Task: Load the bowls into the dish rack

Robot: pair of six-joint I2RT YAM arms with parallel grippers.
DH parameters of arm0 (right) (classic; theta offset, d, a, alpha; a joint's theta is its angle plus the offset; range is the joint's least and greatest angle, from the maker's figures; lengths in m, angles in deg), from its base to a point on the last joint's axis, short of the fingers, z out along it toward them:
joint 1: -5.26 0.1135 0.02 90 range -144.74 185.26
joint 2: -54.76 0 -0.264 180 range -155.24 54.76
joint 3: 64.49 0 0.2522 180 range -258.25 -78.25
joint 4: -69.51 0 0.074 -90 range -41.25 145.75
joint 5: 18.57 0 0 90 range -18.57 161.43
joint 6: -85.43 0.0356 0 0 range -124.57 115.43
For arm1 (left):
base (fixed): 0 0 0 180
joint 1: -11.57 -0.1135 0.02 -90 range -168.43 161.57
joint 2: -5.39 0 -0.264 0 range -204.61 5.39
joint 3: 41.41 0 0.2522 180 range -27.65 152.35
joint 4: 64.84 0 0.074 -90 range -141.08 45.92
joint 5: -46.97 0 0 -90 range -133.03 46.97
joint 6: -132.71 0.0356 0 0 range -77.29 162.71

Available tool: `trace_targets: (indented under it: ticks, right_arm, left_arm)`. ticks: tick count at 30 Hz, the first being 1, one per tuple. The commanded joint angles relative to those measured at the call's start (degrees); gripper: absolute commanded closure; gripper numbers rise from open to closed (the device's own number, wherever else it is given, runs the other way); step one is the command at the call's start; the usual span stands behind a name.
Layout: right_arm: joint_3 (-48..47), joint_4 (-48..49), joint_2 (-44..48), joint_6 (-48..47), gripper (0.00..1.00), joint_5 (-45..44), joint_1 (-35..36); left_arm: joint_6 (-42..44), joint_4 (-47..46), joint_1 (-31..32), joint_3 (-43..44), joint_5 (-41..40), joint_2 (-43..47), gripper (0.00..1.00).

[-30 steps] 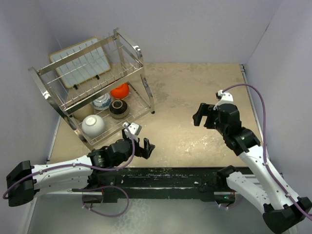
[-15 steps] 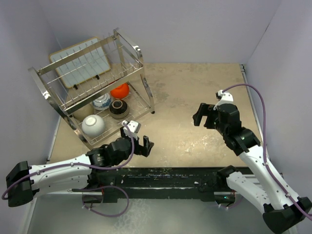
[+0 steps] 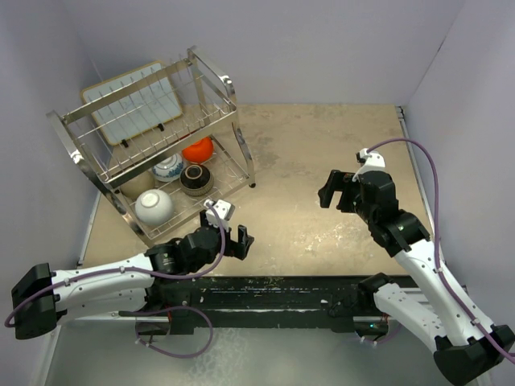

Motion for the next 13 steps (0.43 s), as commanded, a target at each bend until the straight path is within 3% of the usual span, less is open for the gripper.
trace_targets:
  ticks: [1, 13]
  right_arm:
    - [0.23, 1.83, 0.32, -0.66, 0.01, -1.23, -0.22]
    - [0.15, 1.81, -0.17, -0.74, 0.01, -1.32, -0.21]
  left_arm:
    - [-0.81, -1.01, 0.23, 2.82, -0.89, 0.34, 0.01]
    - [-0.7, -1.55, 0.22, 0.46, -1.52, 3.7, 0.01]
